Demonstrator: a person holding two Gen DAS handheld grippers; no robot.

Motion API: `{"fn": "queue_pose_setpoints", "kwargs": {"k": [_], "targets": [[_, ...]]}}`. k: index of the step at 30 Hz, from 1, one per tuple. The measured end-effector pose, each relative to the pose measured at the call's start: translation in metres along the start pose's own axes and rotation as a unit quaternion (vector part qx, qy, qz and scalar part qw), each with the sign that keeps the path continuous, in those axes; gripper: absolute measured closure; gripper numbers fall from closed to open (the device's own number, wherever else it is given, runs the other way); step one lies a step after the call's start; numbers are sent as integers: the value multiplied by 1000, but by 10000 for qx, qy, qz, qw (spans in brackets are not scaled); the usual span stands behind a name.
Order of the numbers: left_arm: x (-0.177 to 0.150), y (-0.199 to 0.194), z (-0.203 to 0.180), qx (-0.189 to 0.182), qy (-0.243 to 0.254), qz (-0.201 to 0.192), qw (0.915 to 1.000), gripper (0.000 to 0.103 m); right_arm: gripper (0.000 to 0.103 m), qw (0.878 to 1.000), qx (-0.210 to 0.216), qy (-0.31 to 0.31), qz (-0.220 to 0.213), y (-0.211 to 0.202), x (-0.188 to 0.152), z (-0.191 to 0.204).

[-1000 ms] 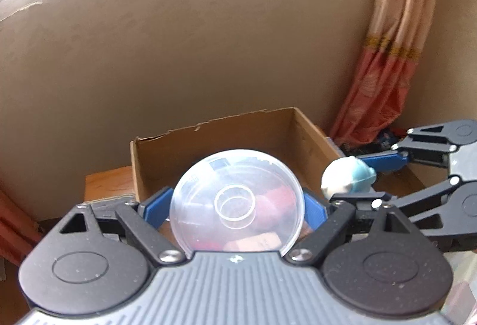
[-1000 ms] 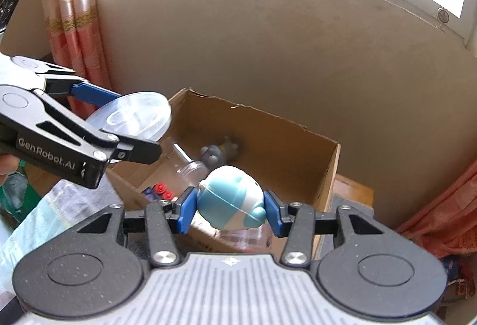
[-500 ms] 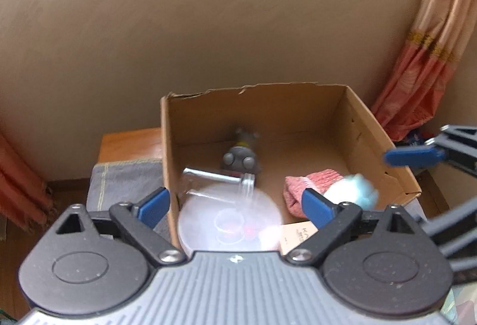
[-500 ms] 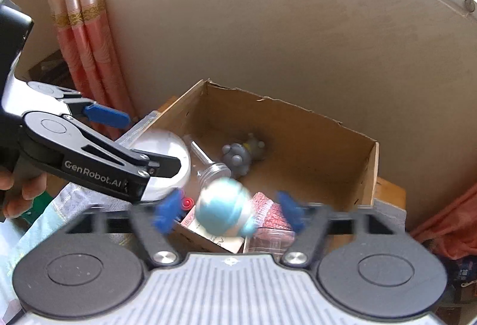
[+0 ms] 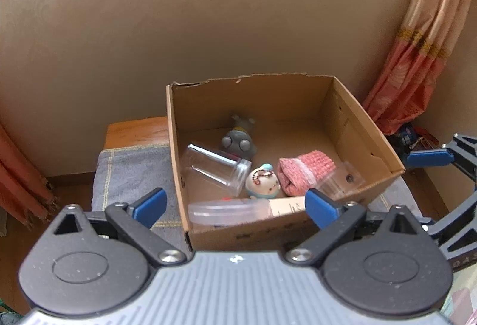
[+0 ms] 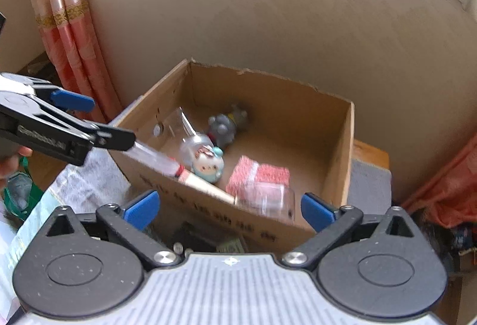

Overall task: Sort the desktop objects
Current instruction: 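Withdraw both tools from the box toward the grey-blue sock and keychain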

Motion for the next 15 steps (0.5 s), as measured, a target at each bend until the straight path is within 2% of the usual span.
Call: {"fn": "queue_pose_setpoints", "kwargs": {"k": [8,13,15], "targets": [[-22,-24,-11,34,242,-153,9996,4,0,9996,8,249,148,-13,-35,0],[-38,-28,-17,40,333,125,9994,4,0,9981,99,568,220,-15,-57,-2],[-46,-30,-20,99,406,122,9991,4,0,9976,116,614,298,-15,-69,-1]]}}
Point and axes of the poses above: each gripper's, at about its wrist camera, not at the fingertips, and y roughly the way its jaws point, z to its left, x to its top, the point moved 3 cm from there along y, roughly the way its jaws point, and after that the axes turned 3 degrees about -y, right-handed, at the moved point
